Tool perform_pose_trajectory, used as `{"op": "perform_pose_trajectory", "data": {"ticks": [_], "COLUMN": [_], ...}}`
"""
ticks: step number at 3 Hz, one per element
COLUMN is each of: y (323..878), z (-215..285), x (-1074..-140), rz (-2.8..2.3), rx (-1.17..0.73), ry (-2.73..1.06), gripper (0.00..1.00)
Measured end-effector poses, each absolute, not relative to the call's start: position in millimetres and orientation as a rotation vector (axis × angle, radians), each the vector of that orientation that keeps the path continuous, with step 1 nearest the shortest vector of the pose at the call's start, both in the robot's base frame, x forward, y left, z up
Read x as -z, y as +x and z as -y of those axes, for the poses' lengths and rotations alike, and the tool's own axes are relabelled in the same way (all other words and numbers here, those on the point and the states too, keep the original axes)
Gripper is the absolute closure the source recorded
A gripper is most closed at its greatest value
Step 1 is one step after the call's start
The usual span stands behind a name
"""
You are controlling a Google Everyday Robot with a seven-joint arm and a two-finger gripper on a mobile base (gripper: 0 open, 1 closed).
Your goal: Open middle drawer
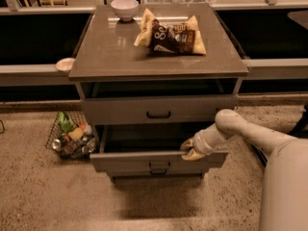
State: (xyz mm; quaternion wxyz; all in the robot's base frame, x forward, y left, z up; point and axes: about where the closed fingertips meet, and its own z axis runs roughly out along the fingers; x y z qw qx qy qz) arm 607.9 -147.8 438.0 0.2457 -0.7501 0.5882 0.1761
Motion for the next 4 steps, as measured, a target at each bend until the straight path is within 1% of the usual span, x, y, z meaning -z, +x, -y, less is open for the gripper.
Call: {"op": "perform_pose_trajectory", "data": {"ticks": [1,4], "y": [607.8,605.7], "z": [147.6,145.3], "x": [-437.9,-435.3], "rz": [-1.605,-1.589], "rx": [-0.481,-0.500], "ry": [-2.047,-2.060], "gripper": [0.75,0.05]}}
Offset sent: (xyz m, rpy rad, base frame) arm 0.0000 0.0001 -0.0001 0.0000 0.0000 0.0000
